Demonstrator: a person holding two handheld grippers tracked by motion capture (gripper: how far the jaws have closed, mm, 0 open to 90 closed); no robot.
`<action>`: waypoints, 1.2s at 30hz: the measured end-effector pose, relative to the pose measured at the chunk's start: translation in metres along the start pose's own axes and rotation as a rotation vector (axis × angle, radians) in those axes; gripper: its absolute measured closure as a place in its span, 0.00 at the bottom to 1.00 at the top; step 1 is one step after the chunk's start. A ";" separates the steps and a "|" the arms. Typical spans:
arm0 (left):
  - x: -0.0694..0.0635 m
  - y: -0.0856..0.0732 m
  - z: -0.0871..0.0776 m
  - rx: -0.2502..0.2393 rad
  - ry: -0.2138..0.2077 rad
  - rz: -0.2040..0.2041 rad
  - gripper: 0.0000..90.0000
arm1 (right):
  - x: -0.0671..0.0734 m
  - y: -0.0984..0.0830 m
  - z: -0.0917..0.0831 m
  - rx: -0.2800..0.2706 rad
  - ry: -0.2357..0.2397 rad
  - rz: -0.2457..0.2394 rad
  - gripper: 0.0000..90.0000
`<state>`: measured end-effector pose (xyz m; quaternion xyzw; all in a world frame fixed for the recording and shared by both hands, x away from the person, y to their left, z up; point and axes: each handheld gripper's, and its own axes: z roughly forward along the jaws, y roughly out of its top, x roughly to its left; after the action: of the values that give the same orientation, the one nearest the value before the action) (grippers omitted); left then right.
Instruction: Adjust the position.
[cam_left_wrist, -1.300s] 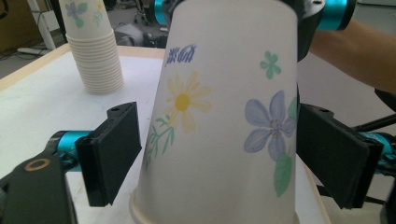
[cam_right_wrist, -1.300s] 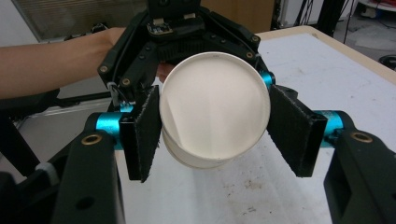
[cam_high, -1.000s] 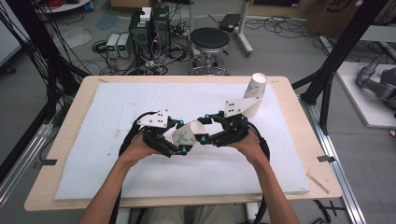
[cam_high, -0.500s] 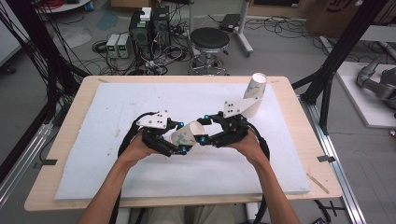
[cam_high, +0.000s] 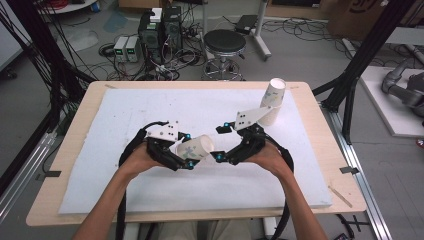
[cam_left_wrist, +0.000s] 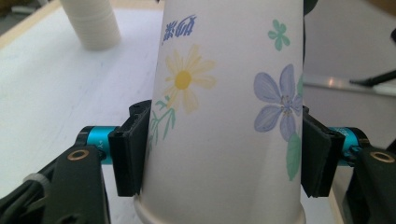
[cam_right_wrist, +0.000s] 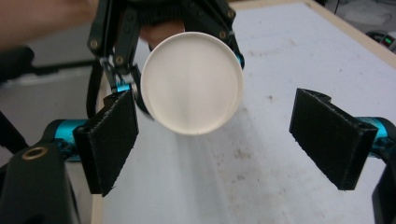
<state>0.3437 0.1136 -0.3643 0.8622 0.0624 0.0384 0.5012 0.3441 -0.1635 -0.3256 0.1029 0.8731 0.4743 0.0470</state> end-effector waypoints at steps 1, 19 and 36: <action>0.001 0.002 -0.004 0.038 -0.002 -0.006 0.34 | 0.001 0.002 0.000 0.019 -0.001 -0.012 0.18; 0.012 0.027 -0.006 0.357 -0.060 0.023 0.34 | 0.010 0.029 0.023 0.366 -0.041 -0.145 0.18; 0.009 0.035 0.008 0.418 -0.087 0.065 0.34 | 0.014 0.037 0.036 0.456 -0.023 -0.166 0.18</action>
<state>0.3563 0.0906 -0.3382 0.9499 0.0192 0.0035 0.3120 0.3421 -0.1112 -0.3136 0.0441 0.9625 0.2581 0.0712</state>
